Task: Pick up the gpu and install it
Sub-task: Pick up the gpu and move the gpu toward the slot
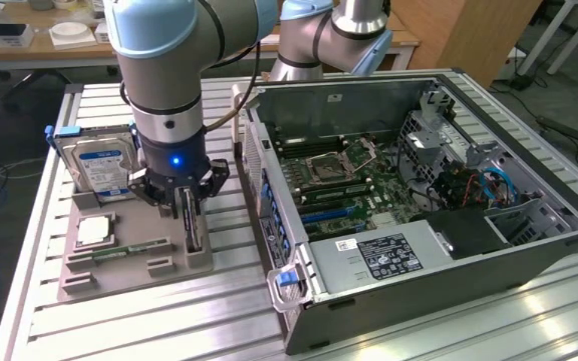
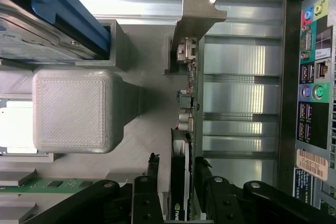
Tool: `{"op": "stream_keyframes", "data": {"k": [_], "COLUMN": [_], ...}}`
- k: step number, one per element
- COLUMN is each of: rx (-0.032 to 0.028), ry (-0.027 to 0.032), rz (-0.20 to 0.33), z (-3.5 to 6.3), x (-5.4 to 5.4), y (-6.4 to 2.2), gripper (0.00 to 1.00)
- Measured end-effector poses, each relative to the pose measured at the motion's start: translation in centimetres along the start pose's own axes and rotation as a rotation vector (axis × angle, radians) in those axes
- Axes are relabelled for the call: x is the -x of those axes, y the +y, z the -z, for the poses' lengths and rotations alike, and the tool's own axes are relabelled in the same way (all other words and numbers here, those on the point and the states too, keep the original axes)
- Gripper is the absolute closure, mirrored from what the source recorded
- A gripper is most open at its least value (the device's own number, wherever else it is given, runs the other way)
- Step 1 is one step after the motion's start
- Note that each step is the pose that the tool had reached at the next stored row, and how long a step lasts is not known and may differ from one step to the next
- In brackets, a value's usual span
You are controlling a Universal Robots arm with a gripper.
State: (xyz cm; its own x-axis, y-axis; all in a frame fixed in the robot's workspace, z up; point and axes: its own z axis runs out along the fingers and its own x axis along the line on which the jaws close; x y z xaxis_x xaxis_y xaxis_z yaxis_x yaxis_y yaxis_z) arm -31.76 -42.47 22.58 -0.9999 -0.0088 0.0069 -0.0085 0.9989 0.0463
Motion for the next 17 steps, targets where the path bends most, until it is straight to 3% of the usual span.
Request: {"op": "stream_keyframes", "data": {"k": [17], "rx": [0.0000], "ry": [-0.0001], "rz": [0.000], "z": [-0.15], "x": [0.06], "y": [0.10], "gripper": [0.60]}}
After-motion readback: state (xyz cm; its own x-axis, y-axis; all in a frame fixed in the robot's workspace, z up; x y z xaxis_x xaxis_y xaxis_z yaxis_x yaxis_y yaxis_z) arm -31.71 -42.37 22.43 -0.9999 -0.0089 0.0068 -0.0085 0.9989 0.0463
